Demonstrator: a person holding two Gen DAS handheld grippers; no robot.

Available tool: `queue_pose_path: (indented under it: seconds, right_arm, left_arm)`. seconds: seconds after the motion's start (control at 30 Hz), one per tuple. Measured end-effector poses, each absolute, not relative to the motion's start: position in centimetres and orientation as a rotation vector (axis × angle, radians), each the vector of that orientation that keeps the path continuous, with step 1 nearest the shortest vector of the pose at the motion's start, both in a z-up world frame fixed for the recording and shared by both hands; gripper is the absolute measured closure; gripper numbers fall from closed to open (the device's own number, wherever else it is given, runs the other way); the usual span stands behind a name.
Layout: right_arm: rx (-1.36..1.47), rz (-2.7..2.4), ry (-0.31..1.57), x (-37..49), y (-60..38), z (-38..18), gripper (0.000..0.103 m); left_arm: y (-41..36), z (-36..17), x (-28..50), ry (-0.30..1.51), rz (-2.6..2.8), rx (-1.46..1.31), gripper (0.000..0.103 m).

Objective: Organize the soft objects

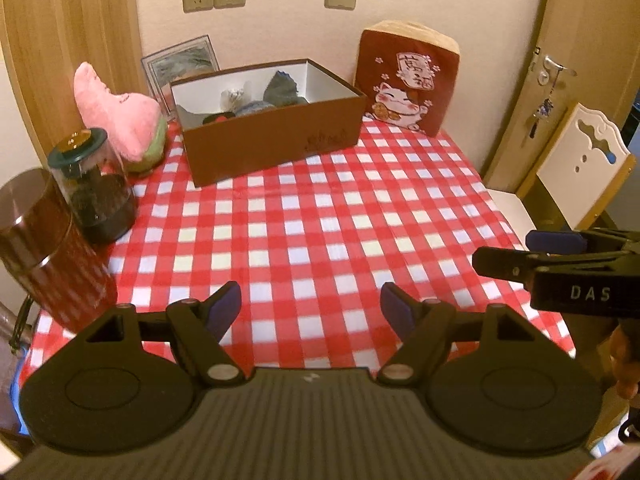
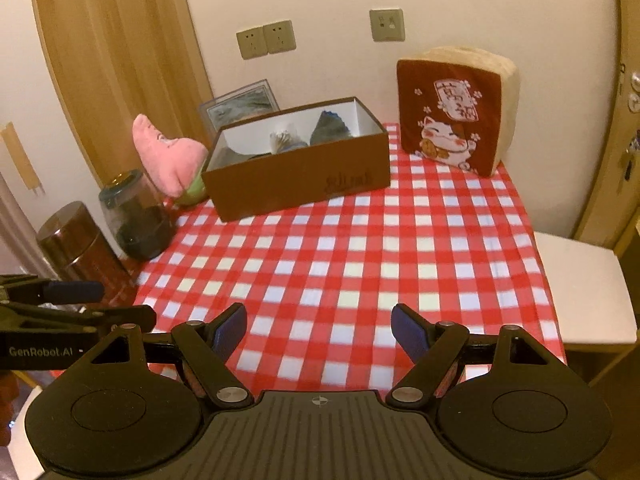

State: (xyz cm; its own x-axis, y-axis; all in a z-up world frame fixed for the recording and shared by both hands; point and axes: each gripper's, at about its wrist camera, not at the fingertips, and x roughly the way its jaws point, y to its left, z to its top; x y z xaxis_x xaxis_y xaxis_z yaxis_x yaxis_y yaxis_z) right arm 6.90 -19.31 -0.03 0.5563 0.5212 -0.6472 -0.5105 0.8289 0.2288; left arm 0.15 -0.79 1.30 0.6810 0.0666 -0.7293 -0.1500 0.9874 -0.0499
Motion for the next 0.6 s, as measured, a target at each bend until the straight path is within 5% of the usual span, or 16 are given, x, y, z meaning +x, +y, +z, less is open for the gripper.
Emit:
queue_pose_path:
  seconds: [0.6]
  right_arm:
    - [0.019, 0.626, 0.822, 1.7, -21.5, -1.2, 0.024]
  left_arm:
    - [-2.8, 0.9, -4.0, 0.847, 0.110, -0.116, 0.028]
